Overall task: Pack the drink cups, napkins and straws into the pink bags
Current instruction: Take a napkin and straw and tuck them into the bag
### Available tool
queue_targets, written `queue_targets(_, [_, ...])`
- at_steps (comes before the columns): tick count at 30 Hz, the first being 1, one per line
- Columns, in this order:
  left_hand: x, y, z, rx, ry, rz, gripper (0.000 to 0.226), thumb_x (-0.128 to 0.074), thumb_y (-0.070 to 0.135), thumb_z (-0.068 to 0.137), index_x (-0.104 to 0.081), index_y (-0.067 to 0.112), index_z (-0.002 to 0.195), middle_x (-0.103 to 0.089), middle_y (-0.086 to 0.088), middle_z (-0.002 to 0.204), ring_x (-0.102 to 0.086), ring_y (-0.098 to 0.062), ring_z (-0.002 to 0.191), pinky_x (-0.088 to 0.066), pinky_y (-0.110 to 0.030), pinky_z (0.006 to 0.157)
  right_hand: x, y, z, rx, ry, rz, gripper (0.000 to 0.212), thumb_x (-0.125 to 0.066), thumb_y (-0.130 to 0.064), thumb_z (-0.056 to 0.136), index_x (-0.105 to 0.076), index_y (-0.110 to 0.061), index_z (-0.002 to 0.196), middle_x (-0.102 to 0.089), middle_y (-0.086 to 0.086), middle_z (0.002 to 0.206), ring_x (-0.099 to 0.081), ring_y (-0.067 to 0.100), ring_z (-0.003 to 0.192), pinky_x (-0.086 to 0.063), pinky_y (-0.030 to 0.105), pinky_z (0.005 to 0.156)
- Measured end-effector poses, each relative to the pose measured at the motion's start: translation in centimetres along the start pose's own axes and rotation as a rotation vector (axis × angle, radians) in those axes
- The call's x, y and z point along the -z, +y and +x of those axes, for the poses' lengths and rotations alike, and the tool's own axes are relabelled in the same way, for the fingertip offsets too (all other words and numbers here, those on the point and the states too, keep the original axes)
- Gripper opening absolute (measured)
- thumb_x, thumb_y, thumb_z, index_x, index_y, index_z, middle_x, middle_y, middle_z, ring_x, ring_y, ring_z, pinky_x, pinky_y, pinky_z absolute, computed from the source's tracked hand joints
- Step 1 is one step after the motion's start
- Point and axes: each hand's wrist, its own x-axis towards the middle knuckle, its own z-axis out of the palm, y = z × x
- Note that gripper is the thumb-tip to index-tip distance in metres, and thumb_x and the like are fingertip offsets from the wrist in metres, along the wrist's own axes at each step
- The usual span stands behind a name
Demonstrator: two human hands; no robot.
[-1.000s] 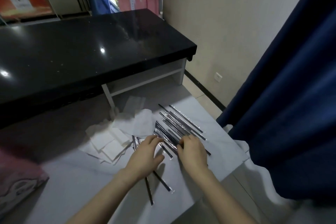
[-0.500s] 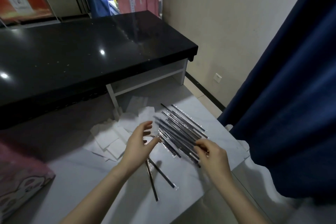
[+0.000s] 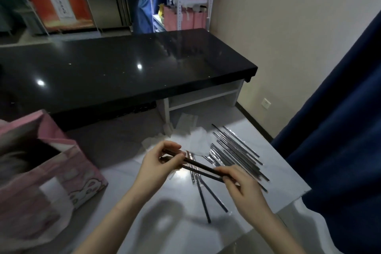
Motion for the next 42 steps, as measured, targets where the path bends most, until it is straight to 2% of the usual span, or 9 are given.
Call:
queue_targets(5, [6.3,4.9,-3.7,-0.092,0.072,0.112,0.010,-0.073,0.010,0.084,-0.066,0.017,0.086,-0.072,-0.009,0.085,-0.073,-0.019,0.077,-0.059,-0.029,0.064,-4.4,-6.5,2.2,0.207,-0.091,-0.052,0.045,-0.053,0.003,0.092,-0.067,-0.034,0.113,-0.059,-0.015,0.095,-0.059,0.006,0.090,-0.042,0.013,0.076])
queue_targets(9, [12.9,9.3,-7.6,-0.214,0.297,0.179,0.015,-0.075,0.013,0.081,-0.066,0.025,0.080,-0.072,-0.003,0.083,-0.073,-0.018,0.078,-0.058,-0.026,0.066,-8.8,-12.5,4.1,0.415,-0.241,-0.038,0.033,-0.051,-0.023,0.097,-0.061,-0.040,0.125,-0.053,-0.017,0.091,-0.058,0.008,0.085,-0.041,0.015,0.073])
queue_targets(14, [21.0,13.2,-12.2,-0.317,0.528,0.241,0.018,-0.077,0.003,0.076,-0.070,0.019,0.078,-0.075,-0.003,0.082,-0.073,-0.018,0.076,-0.057,-0.022,0.066,-14.1,-20.8,6.1,0.656,-0.379,-0.058,0.042,-0.044,-0.047,0.095,-0.048,-0.041,0.137,-0.053,-0.019,0.099,-0.056,0.008,0.091,-0.044,0.014,0.075])
queue_targets(22, [28.8,13.1,-16.3,-0.351,0.815,0.387,0.022,-0.078,0.013,0.079,-0.068,0.032,0.080,-0.073,0.006,0.083,-0.071,-0.008,0.079,-0.055,-0.017,0.067,-21.9,-28.9,7.9,0.827,-0.438,-0.272,0.024,-0.069,-0.025,0.087,-0.069,-0.027,0.112,-0.068,-0.010,0.101,-0.056,0.008,0.098,-0.046,0.031,0.088])
queue_targets(25, [29.7,11.6,-16.6,-0.293,0.805,0.472,0.027,-0.078,0.018,0.079,-0.065,0.038,0.089,-0.071,0.012,0.089,-0.069,-0.006,0.087,-0.056,-0.021,0.075,-23.6,-29.6,9.0,0.673,-0.564,-0.273,0.019,-0.071,-0.020,0.085,-0.071,-0.027,0.103,-0.070,-0.010,0.096,-0.063,0.008,0.092,-0.053,0.035,0.086])
queue_targets(29, [30.3,9.7,-17.4,-0.152,0.601,0.550,0.072,-0.084,0.027,0.071,-0.043,0.054,0.124,-0.060,0.024,0.115,-0.054,0.007,0.113,-0.044,-0.011,0.089,-24.4,-28.9,10.6,0.642,-0.595,-0.450,0.017,-0.068,-0.017,0.085,-0.070,-0.029,0.097,-0.068,-0.011,0.092,-0.063,0.008,0.085,-0.055,0.035,0.080])
queue_targets(32, [30.2,8.3,-18.1,-0.131,0.516,0.751,0.090,-0.085,0.031,0.066,-0.031,0.059,0.133,-0.047,0.028,0.129,-0.040,0.011,0.123,-0.033,-0.008,0.098,-24.3,-28.0,11.4,0.625,-0.604,-0.606,0.021,-0.064,-0.015,0.084,-0.067,-0.031,0.097,-0.069,-0.008,0.097,-0.064,0.015,0.090,-0.054,0.036,0.081])
queue_targets(38, [30.6,7.5,-18.1,-0.182,0.614,0.819,0.084,-0.084,0.020,0.070,-0.038,0.045,0.136,-0.048,0.018,0.131,-0.042,-0.001,0.123,-0.038,-0.026,0.107,-24.9,-27.2,12.1,0.609,-0.642,-0.602,0.040,-0.067,-0.010,0.079,-0.065,-0.029,0.115,-0.066,-0.008,0.113,-0.061,0.013,0.105,-0.052,0.031,0.090])
queue_targets(42, [31.2,7.6,-17.6,-0.227,0.636,0.891,0.083,-0.085,0.019,0.068,-0.043,0.034,0.138,-0.041,0.017,0.136,-0.038,-0.006,0.129,-0.036,-0.032,0.111,-24.9,-26.5,12.6,0.742,-0.582,-0.509,0.041,-0.074,-0.027,0.080,-0.063,-0.031,0.119,-0.059,-0.013,0.119,-0.054,0.009,0.112,-0.041,0.019,0.091])
